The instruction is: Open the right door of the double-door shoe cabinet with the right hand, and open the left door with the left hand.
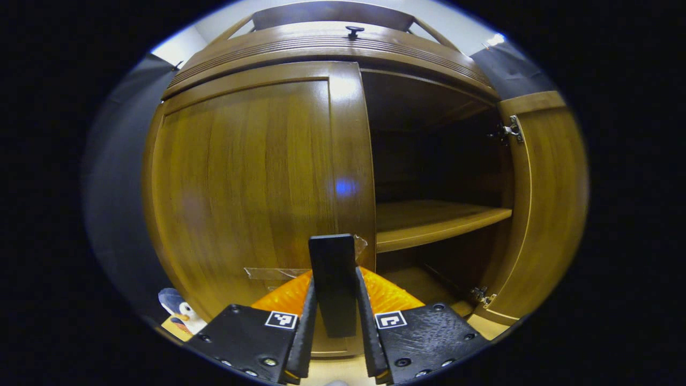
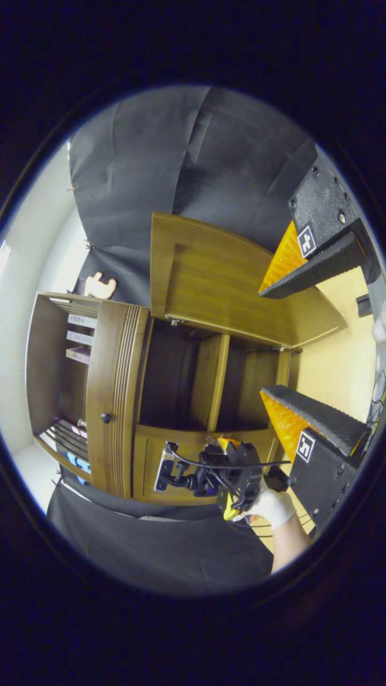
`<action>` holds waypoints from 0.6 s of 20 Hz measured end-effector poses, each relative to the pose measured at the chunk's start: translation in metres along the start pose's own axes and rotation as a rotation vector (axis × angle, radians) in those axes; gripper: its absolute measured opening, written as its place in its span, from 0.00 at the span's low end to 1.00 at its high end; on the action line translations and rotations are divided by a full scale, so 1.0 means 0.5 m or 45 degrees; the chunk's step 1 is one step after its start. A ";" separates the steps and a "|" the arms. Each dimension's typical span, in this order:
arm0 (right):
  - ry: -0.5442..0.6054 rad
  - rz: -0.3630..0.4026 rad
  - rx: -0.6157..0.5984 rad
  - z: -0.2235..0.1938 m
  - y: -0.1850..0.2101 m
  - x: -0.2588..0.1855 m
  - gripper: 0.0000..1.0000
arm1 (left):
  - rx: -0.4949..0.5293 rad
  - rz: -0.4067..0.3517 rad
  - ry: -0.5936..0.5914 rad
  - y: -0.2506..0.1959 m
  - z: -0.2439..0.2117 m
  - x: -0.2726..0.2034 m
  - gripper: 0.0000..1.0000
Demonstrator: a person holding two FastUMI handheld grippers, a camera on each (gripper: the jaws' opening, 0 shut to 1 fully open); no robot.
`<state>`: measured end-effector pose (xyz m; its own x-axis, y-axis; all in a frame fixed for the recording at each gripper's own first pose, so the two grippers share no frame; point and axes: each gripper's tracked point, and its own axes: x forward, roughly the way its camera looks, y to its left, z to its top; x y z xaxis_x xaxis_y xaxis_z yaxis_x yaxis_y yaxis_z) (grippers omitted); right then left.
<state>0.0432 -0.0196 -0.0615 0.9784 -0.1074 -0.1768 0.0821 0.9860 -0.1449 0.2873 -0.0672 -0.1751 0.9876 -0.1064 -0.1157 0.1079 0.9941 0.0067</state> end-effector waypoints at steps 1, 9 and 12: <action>0.004 0.005 0.002 -0.004 0.003 0.000 1.00 | -0.009 -0.009 -0.006 -0.001 0.005 -0.007 0.32; 0.003 0.038 0.007 -0.011 0.009 -0.033 1.00 | -0.049 -0.044 0.021 0.000 -0.001 -0.058 0.23; 0.008 0.046 0.015 -0.027 0.008 -0.055 1.00 | -0.043 -0.045 0.018 0.005 -0.005 -0.091 0.23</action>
<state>0.0142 -0.0147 -0.0703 0.9796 -0.0726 -0.1874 0.0491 0.9907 -0.1270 0.2423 -0.0599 -0.1724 0.9815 -0.1413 -0.1291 0.1385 0.9899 -0.0310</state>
